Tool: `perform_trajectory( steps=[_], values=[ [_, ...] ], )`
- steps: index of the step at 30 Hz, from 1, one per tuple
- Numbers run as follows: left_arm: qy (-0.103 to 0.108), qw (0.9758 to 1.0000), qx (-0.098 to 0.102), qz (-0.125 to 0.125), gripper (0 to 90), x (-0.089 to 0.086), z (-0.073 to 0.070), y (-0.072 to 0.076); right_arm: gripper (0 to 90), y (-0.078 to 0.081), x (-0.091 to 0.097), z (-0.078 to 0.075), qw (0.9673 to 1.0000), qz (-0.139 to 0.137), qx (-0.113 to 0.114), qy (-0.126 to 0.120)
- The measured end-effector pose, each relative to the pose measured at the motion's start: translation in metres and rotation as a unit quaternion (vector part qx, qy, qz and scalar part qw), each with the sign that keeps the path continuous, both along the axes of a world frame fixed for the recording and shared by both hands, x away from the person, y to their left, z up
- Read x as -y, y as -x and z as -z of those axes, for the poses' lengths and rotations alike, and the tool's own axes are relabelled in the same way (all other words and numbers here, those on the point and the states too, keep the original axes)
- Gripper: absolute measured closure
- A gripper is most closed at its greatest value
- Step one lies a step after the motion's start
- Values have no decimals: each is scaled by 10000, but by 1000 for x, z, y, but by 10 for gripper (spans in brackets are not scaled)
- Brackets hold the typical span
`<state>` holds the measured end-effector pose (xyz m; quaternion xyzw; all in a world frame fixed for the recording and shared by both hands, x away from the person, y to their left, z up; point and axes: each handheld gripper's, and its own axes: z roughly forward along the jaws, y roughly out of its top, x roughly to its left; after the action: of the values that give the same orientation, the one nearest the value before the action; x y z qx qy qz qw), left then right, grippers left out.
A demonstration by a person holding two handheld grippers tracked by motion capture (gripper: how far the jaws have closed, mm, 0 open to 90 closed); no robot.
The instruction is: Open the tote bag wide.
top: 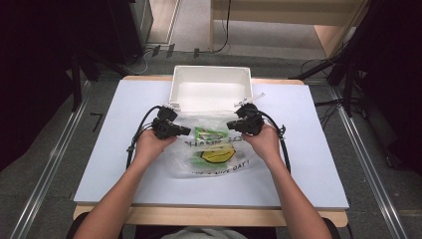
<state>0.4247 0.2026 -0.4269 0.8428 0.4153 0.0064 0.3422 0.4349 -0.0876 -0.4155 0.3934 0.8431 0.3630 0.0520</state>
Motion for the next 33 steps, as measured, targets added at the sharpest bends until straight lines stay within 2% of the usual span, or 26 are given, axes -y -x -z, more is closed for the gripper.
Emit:
perform_trajectory(
  steps=[5, 7, 9, 15, 18, 20, 24, 31, 33],
  values=[
    [110, 9999, -7, 63, 900, 1, -7, 5, 900, 3, -11, -22, 9997, -158, 138, -122],
    [138, 9999, -41, 86, 900, 4, -6, 6, 900, 0, -15, -27, 9995, -184, 213, -133],
    [136, 9998, -65, 97, 900, 6, -4, 7, 900, -7, -21, -28, 9996, -178, 181, -74],
    [125, 9997, -124, 146, 900, 9, 0, 9, 900, -23, -35, -10, 9996, -233, 116, -65],
    [99, 9997, -165, 164, 900, 9, 3, 11, 900, -27, -38, -2, 9998, -219, -32, -5],
    [79, 9997, -171, 174, 900, 9, 5, 11, 900, -27, -39, 2, 9997, -231, -107, 33],
    [135, 9995, -242, 165, 900, 9, 8, 12, 900, -27, -43, 5, 9995, -290, -82, 111],
    [179, 9992, -274, 231, 900, 7, 10, 16, 900, -34, -51, 20, 9991, -271, -235, 221],
    [203, 9990, -307, 238, 900, 7, 10, 19, 900, -35, -52, 23, 9991, -253, -219, 265]
  ],
)
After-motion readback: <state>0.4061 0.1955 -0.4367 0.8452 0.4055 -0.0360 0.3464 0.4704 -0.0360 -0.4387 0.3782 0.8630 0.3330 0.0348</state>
